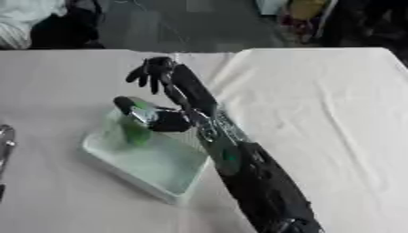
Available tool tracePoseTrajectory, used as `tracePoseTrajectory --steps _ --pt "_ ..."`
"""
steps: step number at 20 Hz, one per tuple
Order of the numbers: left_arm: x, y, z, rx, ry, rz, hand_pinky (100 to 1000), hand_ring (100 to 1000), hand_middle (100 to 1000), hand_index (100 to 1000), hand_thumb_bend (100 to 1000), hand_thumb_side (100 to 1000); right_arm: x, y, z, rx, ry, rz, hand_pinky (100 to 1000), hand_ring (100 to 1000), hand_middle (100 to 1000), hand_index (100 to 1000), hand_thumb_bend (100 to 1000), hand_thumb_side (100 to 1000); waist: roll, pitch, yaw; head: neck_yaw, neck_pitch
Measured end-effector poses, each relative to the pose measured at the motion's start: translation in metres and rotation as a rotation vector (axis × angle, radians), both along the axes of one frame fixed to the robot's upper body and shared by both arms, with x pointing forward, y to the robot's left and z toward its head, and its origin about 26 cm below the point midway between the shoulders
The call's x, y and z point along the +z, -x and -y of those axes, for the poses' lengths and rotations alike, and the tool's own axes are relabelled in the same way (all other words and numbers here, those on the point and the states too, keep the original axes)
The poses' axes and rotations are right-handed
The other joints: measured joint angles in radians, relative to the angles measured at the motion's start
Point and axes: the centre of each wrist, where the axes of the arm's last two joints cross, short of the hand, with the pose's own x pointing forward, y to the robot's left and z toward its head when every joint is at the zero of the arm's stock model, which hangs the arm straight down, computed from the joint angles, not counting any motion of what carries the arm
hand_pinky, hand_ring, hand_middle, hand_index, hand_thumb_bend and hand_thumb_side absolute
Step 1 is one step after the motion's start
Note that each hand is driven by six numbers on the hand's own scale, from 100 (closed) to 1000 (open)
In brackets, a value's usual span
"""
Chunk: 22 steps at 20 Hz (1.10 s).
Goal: Pick up objects on the table and place them in the box.
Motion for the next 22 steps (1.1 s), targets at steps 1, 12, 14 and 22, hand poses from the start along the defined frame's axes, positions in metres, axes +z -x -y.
tracePoseTrajectory --steps 1,12,14,22 --pt "0.0005 0.0 0.0002 -0.001 0.0 0.002 528 676 802 790 284 1000 -0.0004 -0.0002 0.0001 0.0 0.0 0.0 101 419 495 705 441 862 0.0 0.0 0.0 0.0 0.0" --pt "0.0011 0.0 0.0004 -0.001 0.0 0.004 528 676 802 790 284 1000 -0.0009 -0.0004 0.0002 0.002 -0.001 0.001 113 421 498 717 440 859 0.0 0.0 0.0 0.0 0.0" --pt "0.0012 0.0 0.0004 -0.001 0.0 0.004 528 676 802 790 283 1000 -0.0009 -0.0004 0.0002 0.002 -0.002 0.001 113 420 497 716 438 858 0.0 0.0 0.0 0.0 0.0" --pt "0.0012 0.0 0.0004 -0.001 0.0 0.004 527 676 802 790 284 1000 -0.0011 0.0008 -0.0031 0.009 -0.007 0.0 116 417 491 697 403 869 0.0 0.0 0.0 0.0 -0.001"
